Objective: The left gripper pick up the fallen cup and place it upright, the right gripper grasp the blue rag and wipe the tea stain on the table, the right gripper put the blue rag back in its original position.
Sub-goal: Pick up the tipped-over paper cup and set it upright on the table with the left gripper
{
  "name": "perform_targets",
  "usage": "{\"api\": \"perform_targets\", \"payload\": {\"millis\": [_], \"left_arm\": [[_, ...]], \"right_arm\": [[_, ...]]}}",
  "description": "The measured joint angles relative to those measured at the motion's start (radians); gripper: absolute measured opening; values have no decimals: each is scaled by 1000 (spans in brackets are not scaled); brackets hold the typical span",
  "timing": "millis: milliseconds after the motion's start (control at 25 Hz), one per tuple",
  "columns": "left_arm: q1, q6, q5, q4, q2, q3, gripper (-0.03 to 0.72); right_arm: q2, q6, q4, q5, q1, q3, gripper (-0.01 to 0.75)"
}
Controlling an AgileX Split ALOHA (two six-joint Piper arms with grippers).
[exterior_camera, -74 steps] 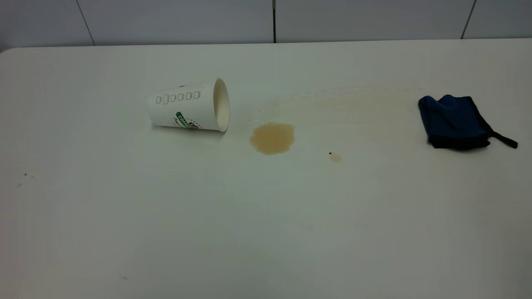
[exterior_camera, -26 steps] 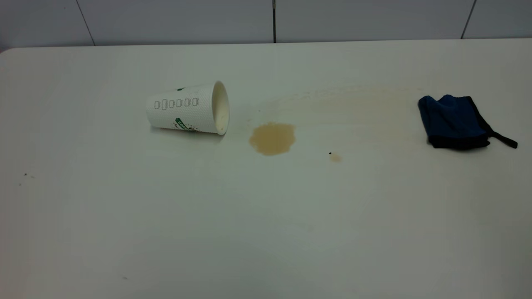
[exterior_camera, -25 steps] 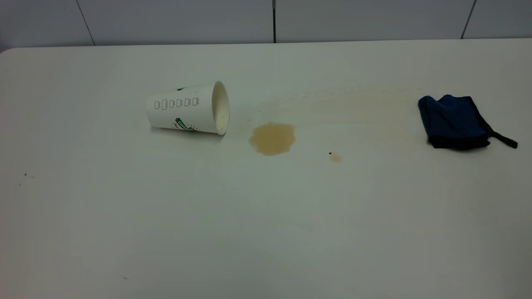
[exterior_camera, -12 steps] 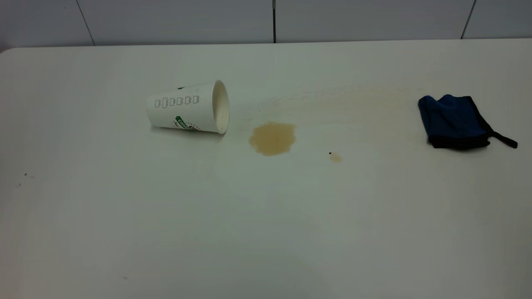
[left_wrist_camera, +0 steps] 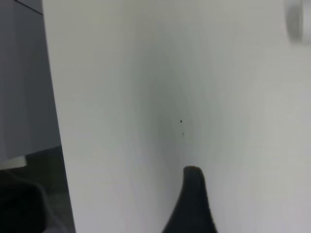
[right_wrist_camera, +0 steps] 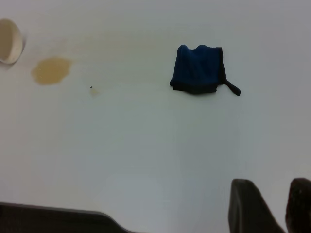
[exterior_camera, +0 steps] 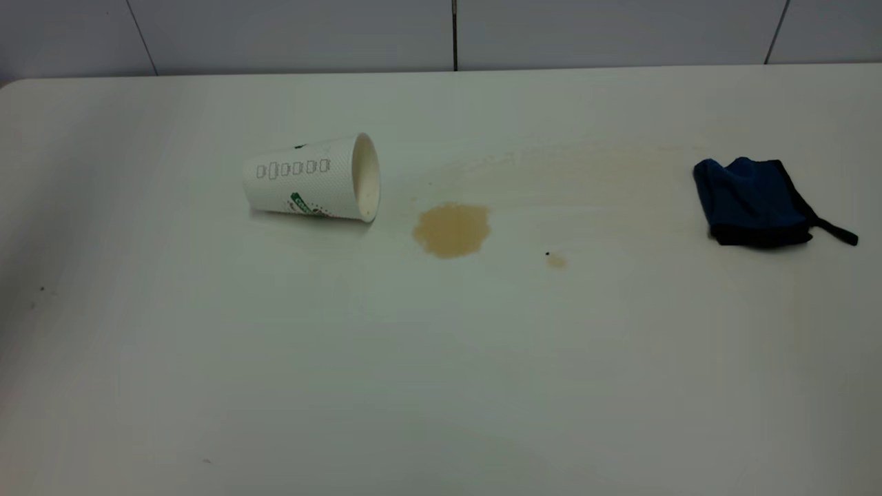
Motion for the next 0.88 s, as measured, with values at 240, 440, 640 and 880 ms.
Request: {"api": "perform_targets", "payload": {"millis": [240, 440, 640, 880], "left_arm": [[-219, -132, 226, 181, 451, -424, 682], [-309, -55, 233, 150, 779, -835, 682], [-380, -36, 233, 144, 939, -1061, 682], [-404, -57, 233, 138, 969, -1057, 677]], "right_arm": [[0, 0, 0, 0, 0, 0, 237], [0, 0, 0, 0, 0, 0, 237], [0, 0, 0, 0, 0, 0, 237], [0, 0, 0, 0, 0, 0, 237]]}}
